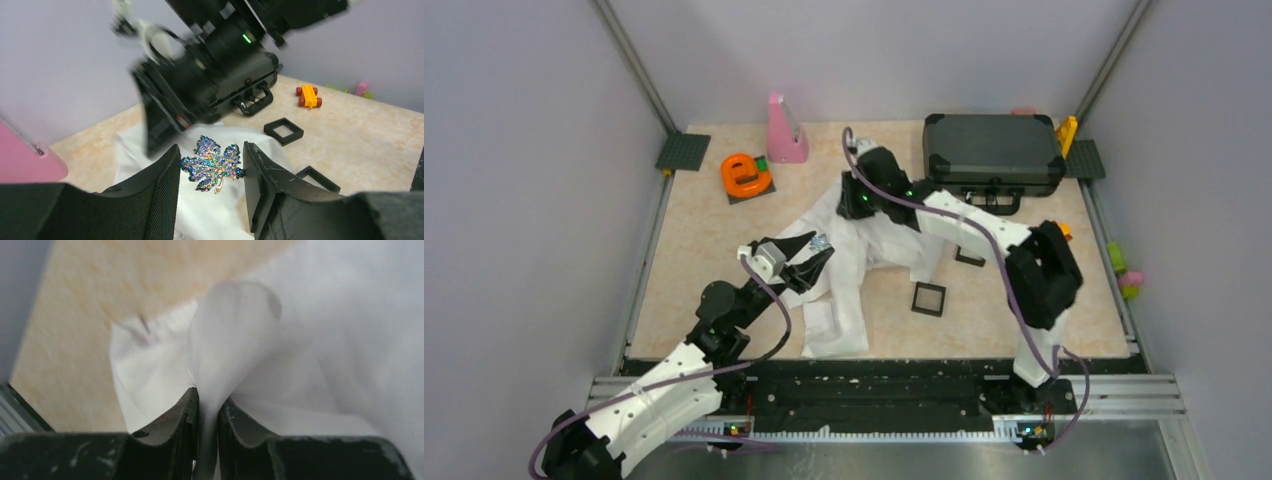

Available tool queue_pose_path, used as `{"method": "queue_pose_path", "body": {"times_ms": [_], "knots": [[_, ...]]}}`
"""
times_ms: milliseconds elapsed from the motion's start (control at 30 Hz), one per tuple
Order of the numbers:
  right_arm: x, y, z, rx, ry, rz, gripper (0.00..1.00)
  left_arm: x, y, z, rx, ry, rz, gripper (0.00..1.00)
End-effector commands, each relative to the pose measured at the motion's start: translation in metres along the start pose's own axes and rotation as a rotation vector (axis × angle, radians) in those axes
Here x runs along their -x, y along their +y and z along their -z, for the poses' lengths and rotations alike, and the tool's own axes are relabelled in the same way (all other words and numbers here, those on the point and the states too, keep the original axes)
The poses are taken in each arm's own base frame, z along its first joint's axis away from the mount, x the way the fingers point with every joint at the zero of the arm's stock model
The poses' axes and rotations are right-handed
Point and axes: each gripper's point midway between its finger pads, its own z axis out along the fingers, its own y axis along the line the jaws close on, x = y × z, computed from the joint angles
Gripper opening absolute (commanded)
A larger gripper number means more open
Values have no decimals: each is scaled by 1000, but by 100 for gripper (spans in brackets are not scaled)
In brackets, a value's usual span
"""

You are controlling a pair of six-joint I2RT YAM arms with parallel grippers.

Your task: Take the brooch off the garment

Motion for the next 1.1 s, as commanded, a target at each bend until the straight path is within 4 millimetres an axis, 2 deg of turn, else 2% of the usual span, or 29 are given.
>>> {"method": "queue_pose_path", "body": {"times_ms": [0,67,133,167,200,233,267,300,333,400,500,567,667,733,800,833,900,933,1000,1067], "knots": [[168,80,22,150,-385,130,20,-8,8,6,57,26,20,31],[220,101,43,180,-517,165,23,-7,8,7,59,33,14,31],[254,112,63,206,-604,183,40,-6,8,8,59,29,11,30],[264,114,73,217,-625,188,51,-5,8,8,58,26,15,30],[265,110,76,213,-619,181,67,-5,8,8,56,25,18,30],[260,103,78,197,-595,175,75,-6,7,7,52,26,19,30],[252,96,80,183,-565,172,79,-7,6,7,44,28,20,30],[236,83,75,155,-513,165,81,-9,4,6,35,33,21,30],[223,73,79,133,-481,159,82,-11,3,5,26,37,22,30],[181,41,79,68,-400,155,83,-16,0,3,9,46,24,30],[121,-8,97,-12,-342,121,85,-22,-8,-3,-33,63,57,30],[90,-43,114,-41,-319,62,85,-27,-12,-7,-58,77,70,30],[55,-100,139,-124,-289,-46,85,-38,-20,-14,-110,107,84,29],[34,-142,154,-248,-279,-80,86,-44,-25,-19,-146,122,90,29],[13,-175,166,-386,-262,-109,97,-50,-30,-23,-175,135,101,28],[3,-188,170,-437,-251,-125,98,-53,-31,-25,-182,140,107,27],[-16,-209,173,-483,-211,-180,99,-57,-34,-28,-198,144,122,26],[-24,-211,170,-464,-189,-202,99,-57,-35,-30,-205,136,124,26],[-37,-207,163,-415,-160,-219,99,-61,-37,-31,-220,140,127,25],[-52,-195,155,-336,-131,-255,99,-67,-39,-31,-230,156,125,25]]}}
